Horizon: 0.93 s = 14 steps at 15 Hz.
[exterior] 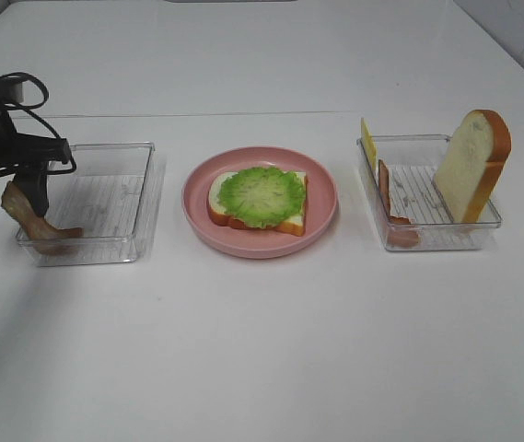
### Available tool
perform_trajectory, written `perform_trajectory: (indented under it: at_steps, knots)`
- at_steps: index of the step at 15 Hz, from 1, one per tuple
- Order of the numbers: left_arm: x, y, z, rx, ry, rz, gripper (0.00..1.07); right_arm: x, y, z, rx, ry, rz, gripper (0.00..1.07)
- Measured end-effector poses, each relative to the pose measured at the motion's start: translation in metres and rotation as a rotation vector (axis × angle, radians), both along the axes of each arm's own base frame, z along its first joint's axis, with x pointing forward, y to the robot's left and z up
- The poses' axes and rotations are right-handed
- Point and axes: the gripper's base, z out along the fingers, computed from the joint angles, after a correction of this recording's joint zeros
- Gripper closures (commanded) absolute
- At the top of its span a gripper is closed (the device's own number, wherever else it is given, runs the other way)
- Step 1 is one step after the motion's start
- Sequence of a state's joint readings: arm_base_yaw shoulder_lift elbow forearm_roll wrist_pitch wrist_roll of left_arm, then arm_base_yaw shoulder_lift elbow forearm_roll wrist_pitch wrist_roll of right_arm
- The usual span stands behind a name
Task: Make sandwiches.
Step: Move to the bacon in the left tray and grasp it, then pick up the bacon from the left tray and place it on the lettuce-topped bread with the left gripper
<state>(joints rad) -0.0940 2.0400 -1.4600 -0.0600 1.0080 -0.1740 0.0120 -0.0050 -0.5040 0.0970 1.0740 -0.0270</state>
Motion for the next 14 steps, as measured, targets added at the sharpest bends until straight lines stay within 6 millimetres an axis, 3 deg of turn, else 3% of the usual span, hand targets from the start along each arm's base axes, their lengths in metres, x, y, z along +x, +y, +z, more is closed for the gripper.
perform_trajectory:
  at_steps: [9,14]
  knots:
    - [0.0044,-0.0003,-0.0029,-0.002,-0.037,0.002,1.07,0.0,0.0,0.0,0.0,0.0,0.0,0.33]
    - [0.0042,-0.0008,0.0027,-0.011,-0.056,0.007,1.07,0.0,0.0,0.0,0.0,0.0,0.0,0.33]
